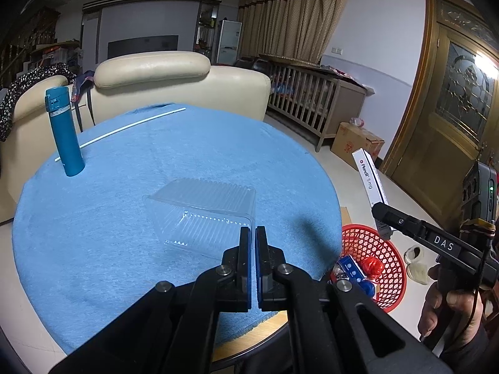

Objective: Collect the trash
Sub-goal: 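Hold the box and container lifted and turn toward the basket, then lower both items over the red basket and open both tools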

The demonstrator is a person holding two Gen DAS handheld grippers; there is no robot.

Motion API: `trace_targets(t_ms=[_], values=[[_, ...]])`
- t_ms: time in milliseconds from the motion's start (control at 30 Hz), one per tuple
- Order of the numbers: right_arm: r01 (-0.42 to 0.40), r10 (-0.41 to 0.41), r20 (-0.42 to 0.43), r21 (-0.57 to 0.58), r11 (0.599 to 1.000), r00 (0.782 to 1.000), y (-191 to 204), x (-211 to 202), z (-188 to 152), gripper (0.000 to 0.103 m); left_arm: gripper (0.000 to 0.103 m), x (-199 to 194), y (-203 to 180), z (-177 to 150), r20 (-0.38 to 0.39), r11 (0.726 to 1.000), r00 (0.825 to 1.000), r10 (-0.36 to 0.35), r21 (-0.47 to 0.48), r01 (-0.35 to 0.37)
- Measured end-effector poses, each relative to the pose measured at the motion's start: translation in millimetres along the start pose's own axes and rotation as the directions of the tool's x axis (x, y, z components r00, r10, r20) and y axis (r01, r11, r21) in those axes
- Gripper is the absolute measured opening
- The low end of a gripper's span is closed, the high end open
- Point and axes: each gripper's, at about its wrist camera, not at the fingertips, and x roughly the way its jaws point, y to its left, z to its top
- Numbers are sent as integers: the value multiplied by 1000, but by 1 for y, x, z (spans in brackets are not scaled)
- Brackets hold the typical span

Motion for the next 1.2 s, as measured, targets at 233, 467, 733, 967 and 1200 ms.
trace_targets(t_ms=[233, 467, 733, 967, 1200], values=[[13, -13, 3, 12, 1000, 1000, -7, -3, -2, 52, 2, 2, -6, -2, -6, 1000, 1000, -1, 13, 1], [40, -40, 12, 25, 999, 999, -20, -11, -3, 52, 2, 9, -17, -3, -20, 999, 1000, -10, 45, 11], [105, -106, 4, 83, 991, 994, -61, -22, -14, 52, 2, 21, -45, -6, -49, 993, 998, -34, 115, 39], [170, -172, -1, 147, 974, 985, -104, -35, -25, 52, 2, 39, -73, -7, -88, 982, 994, -62, 173, 77], [243, -245, -17, 212, 946, 969, -150, -51, -38, 52, 2, 56, -113, -10, -137, 958, 986, -99, 253, 132]])
